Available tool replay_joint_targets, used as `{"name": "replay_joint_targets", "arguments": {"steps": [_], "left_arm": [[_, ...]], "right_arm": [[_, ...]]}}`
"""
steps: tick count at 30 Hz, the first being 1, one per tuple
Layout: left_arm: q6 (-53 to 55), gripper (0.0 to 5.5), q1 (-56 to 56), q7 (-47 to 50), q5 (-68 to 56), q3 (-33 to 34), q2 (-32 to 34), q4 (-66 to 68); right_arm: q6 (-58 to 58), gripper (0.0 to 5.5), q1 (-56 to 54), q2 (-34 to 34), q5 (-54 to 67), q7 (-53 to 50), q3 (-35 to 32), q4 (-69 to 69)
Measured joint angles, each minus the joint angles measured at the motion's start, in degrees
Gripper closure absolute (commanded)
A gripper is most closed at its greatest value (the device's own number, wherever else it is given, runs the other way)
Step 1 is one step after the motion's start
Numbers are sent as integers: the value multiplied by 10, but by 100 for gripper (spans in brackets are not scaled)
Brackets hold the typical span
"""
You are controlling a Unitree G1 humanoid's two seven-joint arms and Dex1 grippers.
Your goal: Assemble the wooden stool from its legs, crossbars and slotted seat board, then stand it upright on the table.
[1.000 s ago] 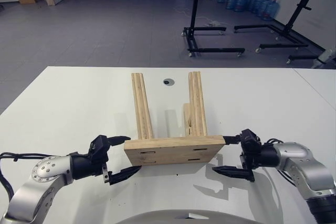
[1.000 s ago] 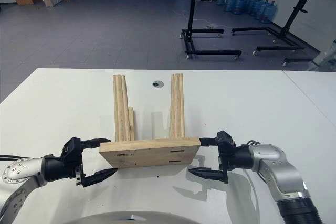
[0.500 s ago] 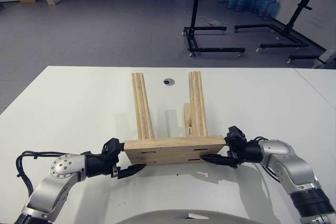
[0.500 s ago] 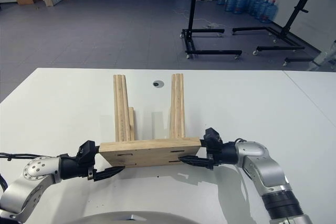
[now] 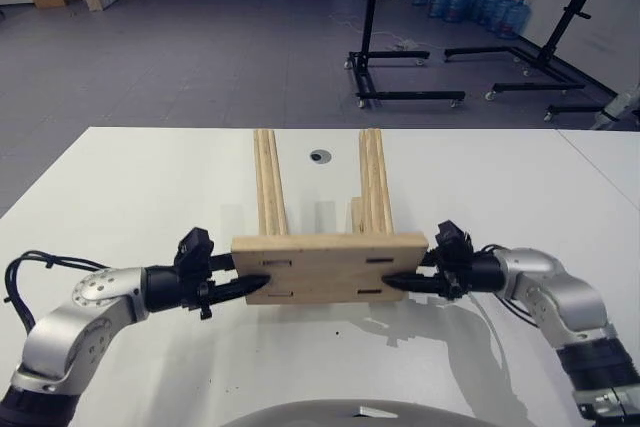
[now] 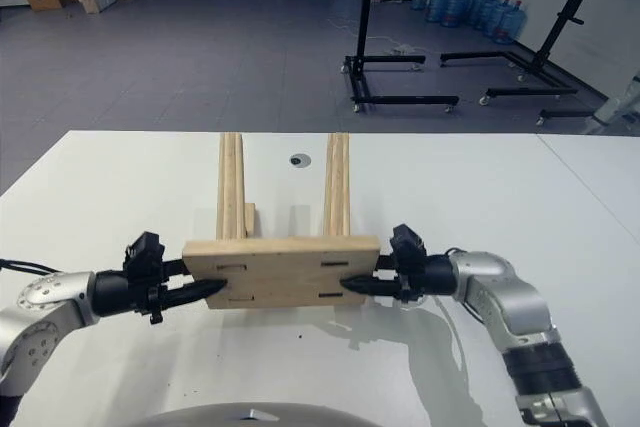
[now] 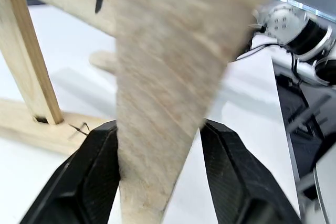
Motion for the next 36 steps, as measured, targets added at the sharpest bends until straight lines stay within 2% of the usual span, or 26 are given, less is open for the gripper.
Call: {"name": "replay_joint_targets", "arguments": {"steps": [5,8,11,18,23,29,35,36], "left_arm": [[101,337,-108,97,-122,54,-28,19],[167,337,-178,192,-206,78,-57,51],[222,337,-234,311,-300,100,-76,86],[228,337,-322,646,-554,96,-94,188],[177,341,-345,818,-672,60,-102,209],[147,342,-366,862,-686,59,-117,260],[143,249,-377,810,-663,59,-118,329],[143,232,-377,806,-659,59,-118,332]], "right_arm": [[246,358,-157,0,91,-58,-58,49],[397,358,-249,32,124,-136,-123,105],[502,357,-335,63,129,-218,-173,169],[503,357,-436,95,259,-452,-201,354],[490,357,-486,122,327,-641,-266,469],[503,362,-483,174,384,-836,-378,472],[465,372,-429,260,480,-993,-439,366],[457,337,-423,268,494,-1014,-439,352]]}}
